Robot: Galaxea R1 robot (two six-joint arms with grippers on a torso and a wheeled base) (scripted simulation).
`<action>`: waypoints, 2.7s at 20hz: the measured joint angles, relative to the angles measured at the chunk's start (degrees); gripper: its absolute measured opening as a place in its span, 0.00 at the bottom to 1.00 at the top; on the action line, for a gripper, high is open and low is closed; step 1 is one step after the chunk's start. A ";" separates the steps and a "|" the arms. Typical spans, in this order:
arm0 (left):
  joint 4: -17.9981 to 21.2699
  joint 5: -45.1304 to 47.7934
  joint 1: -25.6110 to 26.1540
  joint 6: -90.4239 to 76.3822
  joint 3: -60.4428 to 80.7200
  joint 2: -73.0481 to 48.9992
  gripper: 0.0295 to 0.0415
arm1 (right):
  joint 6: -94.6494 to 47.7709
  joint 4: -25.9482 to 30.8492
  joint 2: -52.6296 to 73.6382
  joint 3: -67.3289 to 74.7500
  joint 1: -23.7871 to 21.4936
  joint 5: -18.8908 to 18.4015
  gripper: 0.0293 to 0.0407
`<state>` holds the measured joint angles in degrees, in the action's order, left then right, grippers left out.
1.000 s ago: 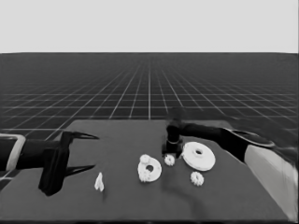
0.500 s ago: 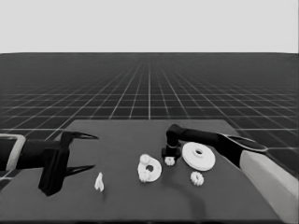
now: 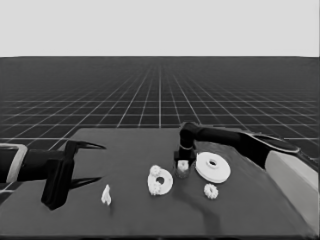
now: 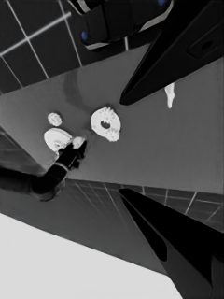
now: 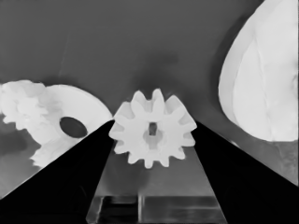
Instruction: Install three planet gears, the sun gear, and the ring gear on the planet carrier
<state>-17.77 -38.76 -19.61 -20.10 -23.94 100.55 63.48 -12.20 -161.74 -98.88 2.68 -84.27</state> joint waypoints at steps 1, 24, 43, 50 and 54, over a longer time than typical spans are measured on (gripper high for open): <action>0.00 0.00 0.00 0.00 0.00 0.00 0.75 | 0.42 1.40 0.27 0.82 -1.76 -0.74 0.17; 0.00 0.00 0.00 0.00 0.00 0.00 0.75 | 10.34 -6.03 -6.99 3.02 5.31 -0.39 0.16; 0.00 0.00 0.00 0.00 0.00 0.00 0.75 | 13.57 1.27 -5.45 8.43 -2.58 -3.31 0.81; 0.00 0.00 0.00 0.00 0.00 0.00 0.75 | 14.57 1.75 16.07 31.93 -3.06 -3.56 0.81; 0.00 0.00 0.00 0.00 0.00 0.00 0.75 | 8.18 2.04 27.33 35.71 -3.15 -2.48 0.81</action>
<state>-17.77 -38.76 -19.61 -20.10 -23.94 100.55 71.66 -10.15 -134.41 -63.17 -0.47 -86.75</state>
